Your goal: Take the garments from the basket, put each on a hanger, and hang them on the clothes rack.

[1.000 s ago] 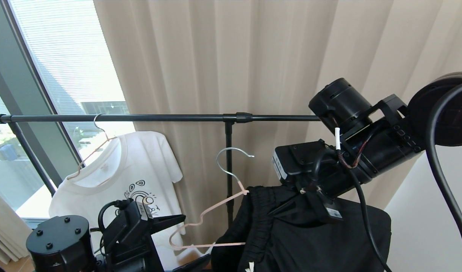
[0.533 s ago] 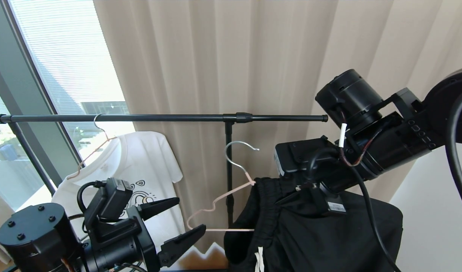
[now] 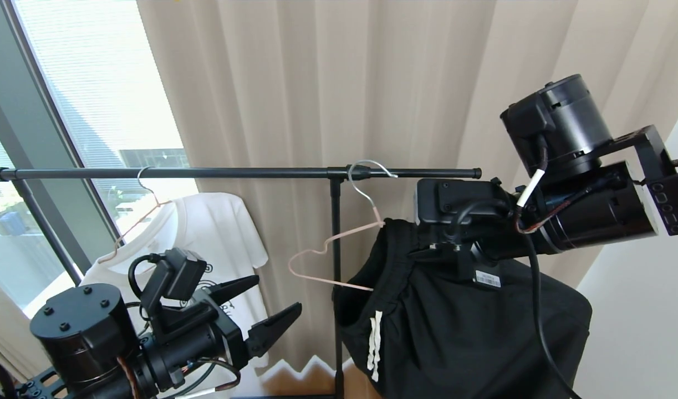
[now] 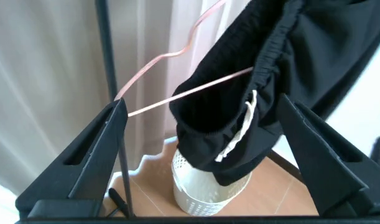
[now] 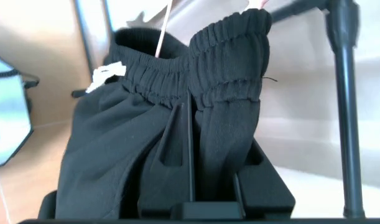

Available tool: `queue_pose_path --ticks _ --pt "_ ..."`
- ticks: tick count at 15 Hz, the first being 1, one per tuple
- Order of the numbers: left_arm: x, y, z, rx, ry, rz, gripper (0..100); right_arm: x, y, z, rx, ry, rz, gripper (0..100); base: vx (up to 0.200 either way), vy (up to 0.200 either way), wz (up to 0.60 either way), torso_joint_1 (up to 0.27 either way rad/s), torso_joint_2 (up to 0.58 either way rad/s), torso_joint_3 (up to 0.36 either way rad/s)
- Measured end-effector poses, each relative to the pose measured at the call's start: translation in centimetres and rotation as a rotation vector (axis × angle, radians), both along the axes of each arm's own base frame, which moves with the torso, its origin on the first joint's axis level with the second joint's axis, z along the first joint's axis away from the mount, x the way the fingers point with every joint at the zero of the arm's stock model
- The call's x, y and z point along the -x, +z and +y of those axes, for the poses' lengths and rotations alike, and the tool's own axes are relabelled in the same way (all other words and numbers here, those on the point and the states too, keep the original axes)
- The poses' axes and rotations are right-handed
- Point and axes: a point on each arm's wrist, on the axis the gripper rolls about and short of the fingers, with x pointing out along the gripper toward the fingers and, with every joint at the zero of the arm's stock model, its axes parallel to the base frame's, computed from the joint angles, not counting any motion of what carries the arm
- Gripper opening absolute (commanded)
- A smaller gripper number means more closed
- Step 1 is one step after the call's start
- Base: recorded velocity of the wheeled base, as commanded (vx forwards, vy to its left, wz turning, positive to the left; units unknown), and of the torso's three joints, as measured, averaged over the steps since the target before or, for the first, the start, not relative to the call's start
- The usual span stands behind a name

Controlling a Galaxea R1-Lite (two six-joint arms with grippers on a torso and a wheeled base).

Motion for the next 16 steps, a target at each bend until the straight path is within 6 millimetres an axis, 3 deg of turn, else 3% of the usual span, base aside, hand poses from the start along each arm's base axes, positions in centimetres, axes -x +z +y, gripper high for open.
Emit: queue_pose_path --ticks 7,11,16 --pt "-1.4 -2.3 -3.1 -0.036 0.086 0.063 100 2.6 -3.2 -1.7 -0.174 -0.069 -0.145 0 0.000 0.000 0.00 0.000 0.00 0.000" --pt "-1.8 -3.2 -3.5 -0.040 0.095 0.093 100 4.4 -5.0 -2.3 -0.316 -0.122 -0.133 0 0.000 0.000 0.00 0.000 0.00 0.000" --pt "-2.5 -4.6 -4.1 -0.027 0.114 0.156 100 6.0 -6.4 -3.3 -0.345 -0.116 -0.131 0 0.000 0.000 0.00 0.000 0.00 0.000"
